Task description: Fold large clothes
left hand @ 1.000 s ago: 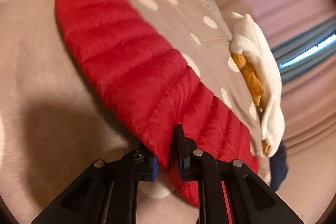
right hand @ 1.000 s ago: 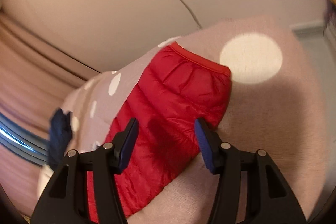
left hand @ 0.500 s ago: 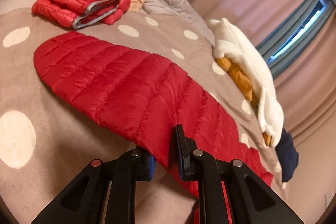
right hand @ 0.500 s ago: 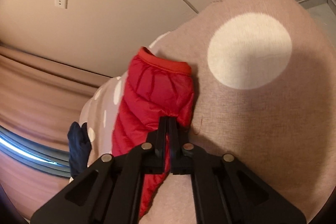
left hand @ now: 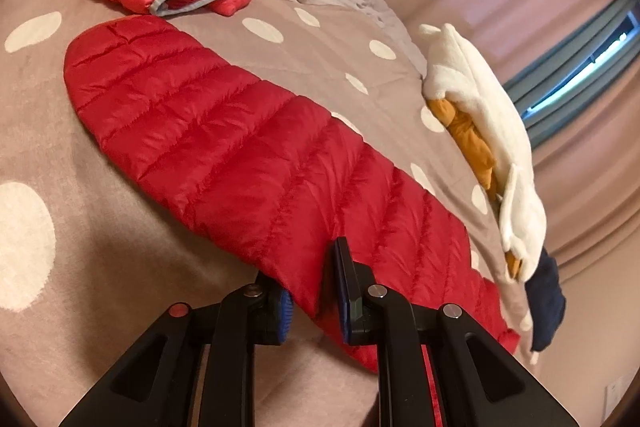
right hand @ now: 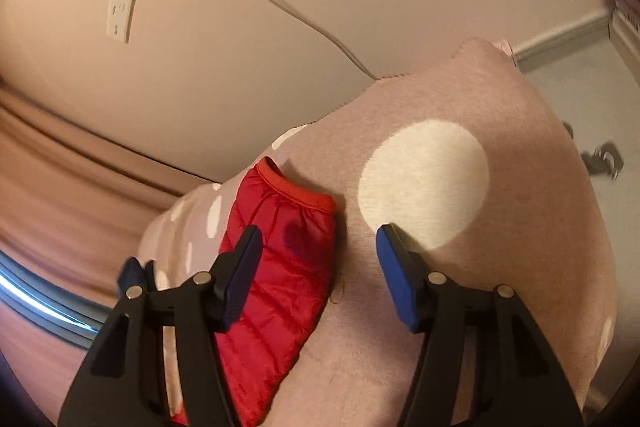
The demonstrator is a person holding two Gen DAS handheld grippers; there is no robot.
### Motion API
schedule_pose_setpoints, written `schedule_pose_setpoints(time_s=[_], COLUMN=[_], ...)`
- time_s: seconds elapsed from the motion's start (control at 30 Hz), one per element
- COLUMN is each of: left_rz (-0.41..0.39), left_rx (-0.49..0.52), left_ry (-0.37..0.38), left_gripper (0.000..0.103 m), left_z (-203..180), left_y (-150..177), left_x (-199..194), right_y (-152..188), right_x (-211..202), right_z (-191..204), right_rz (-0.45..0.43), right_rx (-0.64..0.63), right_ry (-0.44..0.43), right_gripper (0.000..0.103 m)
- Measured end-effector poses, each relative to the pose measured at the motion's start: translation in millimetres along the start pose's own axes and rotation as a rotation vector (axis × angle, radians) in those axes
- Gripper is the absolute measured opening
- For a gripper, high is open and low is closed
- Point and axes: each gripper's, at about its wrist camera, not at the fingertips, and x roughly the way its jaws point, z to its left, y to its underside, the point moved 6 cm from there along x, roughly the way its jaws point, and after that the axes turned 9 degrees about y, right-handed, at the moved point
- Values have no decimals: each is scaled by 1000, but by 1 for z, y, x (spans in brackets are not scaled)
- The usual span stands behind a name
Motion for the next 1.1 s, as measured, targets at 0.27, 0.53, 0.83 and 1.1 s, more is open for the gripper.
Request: schedule_pose_setpoints(time_s=[0.27, 0.53, 0.83, 1.1], left_rz=[25, 45, 48, 49], left_rx=[6, 7, 31, 24], left_ry=[-7, -18, -44, -44], left_gripper=[15, 15, 15, 15], left_z=[-2, 2, -1, -1], left_y=[3, 6, 9, 10], left_x=[5, 11, 12, 9], right_y=[-1, 11, 29, 135], right_x=[20, 31, -9, -75], right_z=[3, 11, 54, 159], right_rz=[54, 76, 52, 122], right_rx=[-41, -111, -199, -497], right_ry=[-43, -1, -147, -364], right_gripper=[36, 8, 7, 7])
